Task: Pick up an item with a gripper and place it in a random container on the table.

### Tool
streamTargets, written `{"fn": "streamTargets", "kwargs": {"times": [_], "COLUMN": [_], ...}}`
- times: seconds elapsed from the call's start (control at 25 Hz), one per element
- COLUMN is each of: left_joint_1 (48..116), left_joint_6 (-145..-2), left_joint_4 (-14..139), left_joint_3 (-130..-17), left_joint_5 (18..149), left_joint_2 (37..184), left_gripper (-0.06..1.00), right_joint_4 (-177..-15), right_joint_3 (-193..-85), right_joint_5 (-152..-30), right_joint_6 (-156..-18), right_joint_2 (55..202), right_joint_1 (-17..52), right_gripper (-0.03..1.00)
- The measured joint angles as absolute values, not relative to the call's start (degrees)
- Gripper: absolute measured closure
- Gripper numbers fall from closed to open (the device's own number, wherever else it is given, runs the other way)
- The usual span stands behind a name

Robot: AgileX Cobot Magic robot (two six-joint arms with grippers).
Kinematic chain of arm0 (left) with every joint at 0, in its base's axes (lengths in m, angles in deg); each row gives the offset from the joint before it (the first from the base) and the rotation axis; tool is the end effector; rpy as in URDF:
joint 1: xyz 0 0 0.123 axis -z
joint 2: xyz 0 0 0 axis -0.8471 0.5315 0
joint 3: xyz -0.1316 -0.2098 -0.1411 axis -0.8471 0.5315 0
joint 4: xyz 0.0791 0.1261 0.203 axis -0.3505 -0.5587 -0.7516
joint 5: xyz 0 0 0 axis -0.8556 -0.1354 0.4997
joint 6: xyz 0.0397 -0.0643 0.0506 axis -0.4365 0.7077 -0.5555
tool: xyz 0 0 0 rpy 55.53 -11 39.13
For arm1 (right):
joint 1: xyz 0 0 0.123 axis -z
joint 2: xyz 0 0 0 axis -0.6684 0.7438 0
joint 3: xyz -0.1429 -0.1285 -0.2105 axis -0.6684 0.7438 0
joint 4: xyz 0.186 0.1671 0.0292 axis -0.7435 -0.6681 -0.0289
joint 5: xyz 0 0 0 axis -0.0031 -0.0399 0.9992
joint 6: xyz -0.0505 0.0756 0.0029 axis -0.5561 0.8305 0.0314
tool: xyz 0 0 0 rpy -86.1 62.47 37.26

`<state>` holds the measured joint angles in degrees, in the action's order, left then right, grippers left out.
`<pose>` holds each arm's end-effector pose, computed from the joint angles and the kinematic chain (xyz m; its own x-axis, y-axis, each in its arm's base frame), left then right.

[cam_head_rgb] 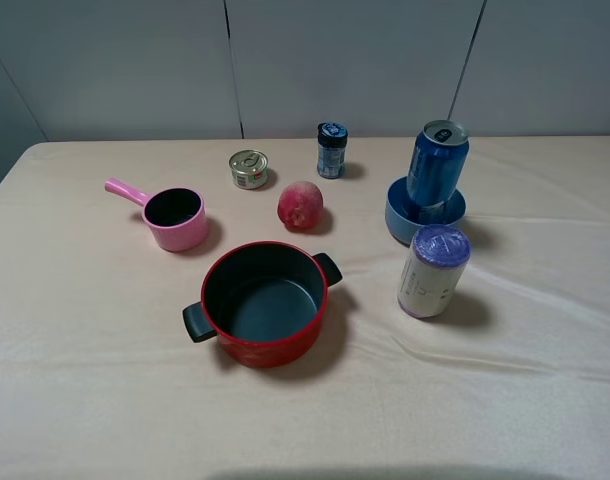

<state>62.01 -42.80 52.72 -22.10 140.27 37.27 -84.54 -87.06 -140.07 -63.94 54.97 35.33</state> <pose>-0.0050 -0.0044 0.2767 -0.4462 0.0546 -0.8933 0.1286 0.9917 -0.0036 -0.0031 -0.0058 0.2794 -0.4086 -0.0830 -0.9089 -0.0774 0.9954 -0.0561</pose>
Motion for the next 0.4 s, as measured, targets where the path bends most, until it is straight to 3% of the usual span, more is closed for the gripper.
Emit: {"fn": "streamTargets", "kwargs": {"times": [0.4], "left_joint_1": [62.0], "left_joint_6": [-42.9], "left_joint_4": [52.7], "left_joint_3": [-22.1], "left_joint_5": [140.3], "left_joint_2": [37.3], "left_gripper": [-0.05], "right_joint_4": [-84.5], "right_joint_3": [-87.1], "right_joint_5": [-140.1], "right_joint_6": [-63.9], "right_joint_2": [55.0], "right_joint_1": [35.3], "right_gripper": [0.27]}}
